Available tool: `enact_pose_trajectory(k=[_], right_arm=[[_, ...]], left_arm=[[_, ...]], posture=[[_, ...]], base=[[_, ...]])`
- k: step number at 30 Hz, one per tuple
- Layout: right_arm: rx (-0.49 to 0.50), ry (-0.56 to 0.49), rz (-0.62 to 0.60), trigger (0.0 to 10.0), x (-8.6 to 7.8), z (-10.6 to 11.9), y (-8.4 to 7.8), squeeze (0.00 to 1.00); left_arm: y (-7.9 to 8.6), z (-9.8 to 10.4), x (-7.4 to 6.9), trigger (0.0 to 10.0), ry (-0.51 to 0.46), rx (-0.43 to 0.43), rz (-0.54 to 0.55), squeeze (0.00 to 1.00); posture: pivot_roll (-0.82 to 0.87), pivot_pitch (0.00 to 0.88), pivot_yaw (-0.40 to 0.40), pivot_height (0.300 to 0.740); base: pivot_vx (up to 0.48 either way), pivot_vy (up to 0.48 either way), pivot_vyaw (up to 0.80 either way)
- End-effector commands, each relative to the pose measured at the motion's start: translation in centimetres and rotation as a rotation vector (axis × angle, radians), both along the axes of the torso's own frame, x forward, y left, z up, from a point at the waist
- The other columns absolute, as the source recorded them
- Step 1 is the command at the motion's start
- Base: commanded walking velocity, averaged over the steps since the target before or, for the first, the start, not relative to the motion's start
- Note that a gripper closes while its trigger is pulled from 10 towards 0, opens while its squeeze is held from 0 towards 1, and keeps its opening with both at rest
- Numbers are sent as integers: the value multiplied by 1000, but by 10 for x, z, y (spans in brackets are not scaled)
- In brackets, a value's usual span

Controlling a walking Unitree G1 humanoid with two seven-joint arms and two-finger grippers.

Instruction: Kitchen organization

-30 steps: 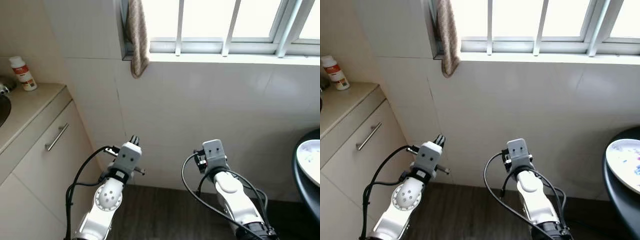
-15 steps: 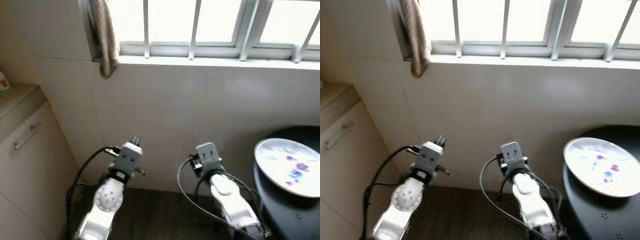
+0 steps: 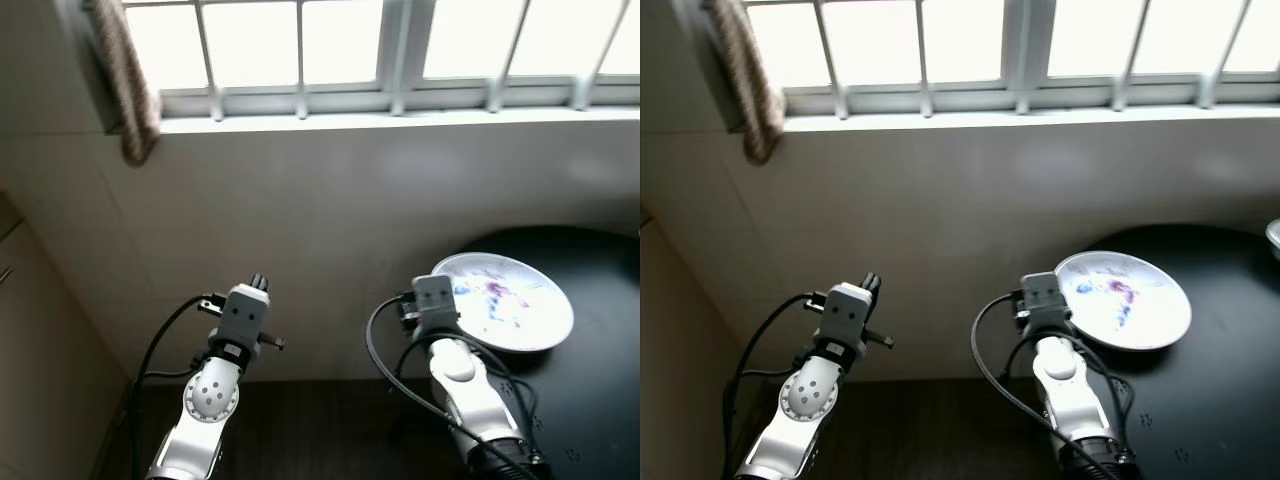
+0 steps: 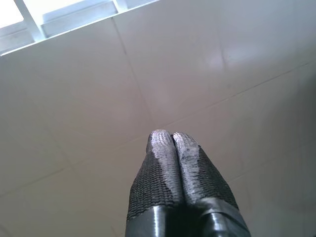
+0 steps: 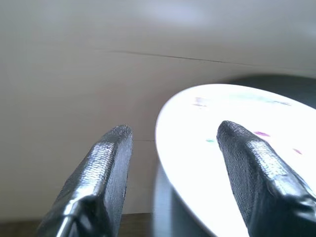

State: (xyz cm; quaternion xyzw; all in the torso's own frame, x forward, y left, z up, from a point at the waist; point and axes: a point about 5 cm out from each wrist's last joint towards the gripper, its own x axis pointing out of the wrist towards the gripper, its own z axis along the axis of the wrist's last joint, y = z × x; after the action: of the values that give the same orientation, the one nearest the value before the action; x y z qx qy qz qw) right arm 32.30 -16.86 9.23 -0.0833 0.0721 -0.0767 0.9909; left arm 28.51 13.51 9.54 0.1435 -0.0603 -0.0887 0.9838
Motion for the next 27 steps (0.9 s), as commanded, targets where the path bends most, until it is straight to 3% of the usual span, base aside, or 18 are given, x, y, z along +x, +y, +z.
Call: enact_pose_trajectory(k=[1, 4, 7, 15, 21, 23, 27], right_arm=[[44, -34, -72, 10000, 4, 6, -4, 0], [68, -53, -210, 10000, 3, 8, -24, 0], [67, -58, -242, 10000, 3, 9, -30, 0], [115, -43, -174, 10000, 8, 7, -23, 0], [108, -29, -125, 10000, 16, 11, -25, 0], [189, 2, -117, 10000, 24, 10, -32, 0], [249, 31, -102, 10000, 30, 10, -36, 0]], left_arm=[[5, 0, 1, 10000, 2, 7, 16, 0], [5, 1, 1, 10000, -9, 17, 12, 0], [6, 0, 1, 10000, -8, 14, 10, 0], [5, -1, 1, 10000, -7, 19, 5, 0], [4, 0, 2, 10000, -12, 26, 0, 0], [4, 0, 2, 10000, -16, 26, -1, 0], [4, 0, 2, 10000, -14, 29, -1, 0]], posture=[[-83, 0, 32, 740], [-81, 0, 31, 740], [-83, 0, 34, 740], [-84, 0, 37, 740], [-84, 0, 37, 740], [-83, 0, 38, 740], [-81, 0, 39, 740]], base=[[0, 0, -800], [0, 0, -800], [0, 0, -800], [0, 0, -800], [0, 0, 0], [0, 0, 0], [0, 0, 0]])
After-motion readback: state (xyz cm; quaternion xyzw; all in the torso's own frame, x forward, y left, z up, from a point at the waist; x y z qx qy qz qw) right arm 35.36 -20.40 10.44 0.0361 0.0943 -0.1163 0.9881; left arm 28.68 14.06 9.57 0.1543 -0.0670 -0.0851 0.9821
